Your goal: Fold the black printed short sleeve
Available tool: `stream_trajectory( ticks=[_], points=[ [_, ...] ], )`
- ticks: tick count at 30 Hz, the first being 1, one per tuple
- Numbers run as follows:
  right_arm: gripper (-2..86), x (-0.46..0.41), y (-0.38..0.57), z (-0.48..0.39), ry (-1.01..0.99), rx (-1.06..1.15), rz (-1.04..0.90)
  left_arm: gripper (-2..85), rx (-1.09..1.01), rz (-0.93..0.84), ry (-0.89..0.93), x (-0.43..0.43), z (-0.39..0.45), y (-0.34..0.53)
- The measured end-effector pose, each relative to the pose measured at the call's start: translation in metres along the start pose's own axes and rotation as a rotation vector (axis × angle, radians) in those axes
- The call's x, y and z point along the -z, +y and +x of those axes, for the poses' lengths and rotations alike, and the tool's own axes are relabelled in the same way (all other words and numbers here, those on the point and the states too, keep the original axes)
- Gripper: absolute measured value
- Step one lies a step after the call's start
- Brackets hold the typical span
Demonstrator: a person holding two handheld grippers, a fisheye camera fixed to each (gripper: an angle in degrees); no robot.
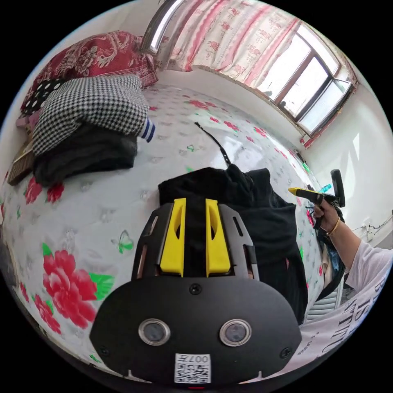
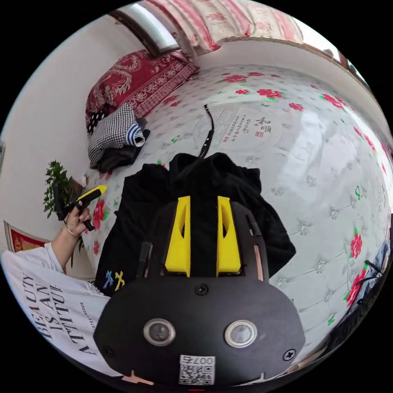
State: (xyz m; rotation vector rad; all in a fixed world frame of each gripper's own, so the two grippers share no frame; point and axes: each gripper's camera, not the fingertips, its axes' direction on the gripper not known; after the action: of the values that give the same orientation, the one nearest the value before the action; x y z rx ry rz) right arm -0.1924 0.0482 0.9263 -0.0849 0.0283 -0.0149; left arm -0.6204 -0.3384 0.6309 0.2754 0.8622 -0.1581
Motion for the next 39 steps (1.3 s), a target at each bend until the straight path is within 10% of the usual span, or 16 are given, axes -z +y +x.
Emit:
stream_trajectory(
  ticks=[10, 18, 26, 39],
  points=[
    [7.9, -0.126, -0.111, 0.175, -0.049, -0.355, -0.24, 9.9, -0.104, -0.203, 0.08, -0.16, 0.038, -0.084],
    [1.8, -0.154, -0.137, 0.111, 0.118, 0.002, -0.38, 8.7, -0.075, -0.137, 0.109, -0.154, 0.014, -0.071],
    [0.3, 0.093, -0.146, -0.018, 0.115, 0.411, 0.354, 8.6, -0.117, -0.031, 0.141, -0.121, 0.013, -0.067],
    [1.4, 0.092, -0.119, 0.011, 0.077, 0.301, 0.262, 10.4, -0.058, -0.079, 0.265, -0.145, -0.013, -0.12]
  ],
)
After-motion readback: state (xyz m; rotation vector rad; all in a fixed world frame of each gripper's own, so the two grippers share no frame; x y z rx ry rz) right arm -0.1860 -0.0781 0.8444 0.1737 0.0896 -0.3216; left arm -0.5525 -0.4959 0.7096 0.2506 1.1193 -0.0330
